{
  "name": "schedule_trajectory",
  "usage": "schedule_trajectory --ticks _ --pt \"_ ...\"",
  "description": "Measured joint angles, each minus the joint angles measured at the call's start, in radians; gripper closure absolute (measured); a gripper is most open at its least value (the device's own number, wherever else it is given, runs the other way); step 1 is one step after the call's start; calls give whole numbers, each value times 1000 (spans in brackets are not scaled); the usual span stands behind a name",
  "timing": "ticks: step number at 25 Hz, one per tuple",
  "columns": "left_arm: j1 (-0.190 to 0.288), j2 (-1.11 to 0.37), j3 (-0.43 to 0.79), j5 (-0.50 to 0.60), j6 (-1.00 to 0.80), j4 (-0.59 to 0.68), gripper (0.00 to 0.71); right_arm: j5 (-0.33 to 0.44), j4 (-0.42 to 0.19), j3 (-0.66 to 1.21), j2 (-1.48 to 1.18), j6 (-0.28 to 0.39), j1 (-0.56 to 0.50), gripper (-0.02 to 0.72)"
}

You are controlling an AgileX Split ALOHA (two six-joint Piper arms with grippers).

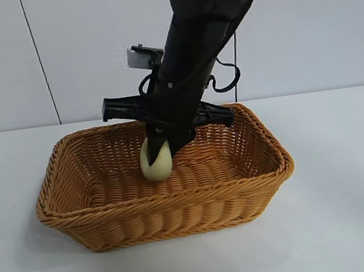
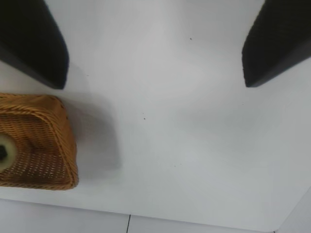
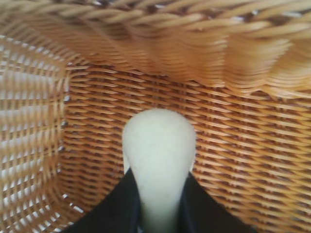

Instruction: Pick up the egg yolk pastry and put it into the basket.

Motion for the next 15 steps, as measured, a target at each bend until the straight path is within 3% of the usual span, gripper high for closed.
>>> schedule_trajectory --ticks 4,9,12,15 --pt "0 0 0 0 0 0 15 95 -80 -35 -38 -1 0 31" --pt "0 0 0 0 0 0 15 335 -236 -203 -77 70 -8 29" --pt "0 0 0 0 0 0 15 453 -257 -307 -78 72 -40 38" --pt "0 0 0 0 0 0 15 479 -261 -374 -80 71 -87 40"
